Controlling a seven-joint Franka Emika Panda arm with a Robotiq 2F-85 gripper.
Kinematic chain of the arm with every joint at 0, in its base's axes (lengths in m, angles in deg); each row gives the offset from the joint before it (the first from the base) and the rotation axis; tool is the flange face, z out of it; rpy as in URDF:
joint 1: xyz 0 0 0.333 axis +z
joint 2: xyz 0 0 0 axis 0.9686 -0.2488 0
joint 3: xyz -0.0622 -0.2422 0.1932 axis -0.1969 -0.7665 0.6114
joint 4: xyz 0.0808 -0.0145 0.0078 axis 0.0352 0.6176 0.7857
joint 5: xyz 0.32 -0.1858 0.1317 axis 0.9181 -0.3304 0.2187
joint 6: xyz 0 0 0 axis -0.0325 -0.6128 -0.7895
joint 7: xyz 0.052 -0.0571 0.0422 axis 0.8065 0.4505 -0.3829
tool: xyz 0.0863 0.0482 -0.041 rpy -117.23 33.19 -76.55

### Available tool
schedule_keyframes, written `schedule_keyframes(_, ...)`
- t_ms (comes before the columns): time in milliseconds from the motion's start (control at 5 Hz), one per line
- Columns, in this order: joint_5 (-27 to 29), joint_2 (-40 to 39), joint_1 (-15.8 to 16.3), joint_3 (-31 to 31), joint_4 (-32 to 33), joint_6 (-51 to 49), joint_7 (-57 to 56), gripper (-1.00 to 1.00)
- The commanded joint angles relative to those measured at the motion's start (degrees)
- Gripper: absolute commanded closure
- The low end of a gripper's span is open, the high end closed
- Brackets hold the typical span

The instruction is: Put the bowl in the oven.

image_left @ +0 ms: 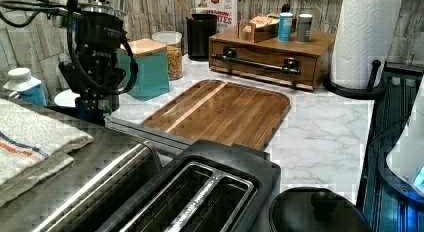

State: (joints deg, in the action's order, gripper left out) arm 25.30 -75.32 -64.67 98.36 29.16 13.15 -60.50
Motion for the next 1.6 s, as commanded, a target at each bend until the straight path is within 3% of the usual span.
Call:
schedule_keyframes(200, 6.0, -7.2, -0.9, 4.5, -7.4, -3.2, -6.4, 1.00)
schedule_keyframes(400, 9.8, -8.2, -1.4, 5.5, -7.4, -2.3, -8.8, 1.00)
schedule_keyframes(600, 11.9, -7.7, -2.9, 5.5, -6.7, -2.9, -7.6, -1.00)
schedule_keyframes(800, 12.9, -3.0, -3.2, 3.8, -1.1, 3.7, -5.2, -1.00)
schedule_keyframes(1200, 15.0, 4.0, -9.6, 2.3, 5.7, 2.6, -7.9, -1.00)
schedule_keyframes(1400, 9.7, 4.4, -12.9, 1.6, 1.9, -8.5, -14.0, -1.00)
schedule_keyframes(1600, 9.6, 4.4, -13.1, 1.8, 1.9, -8.5, -14.0, -1.00)
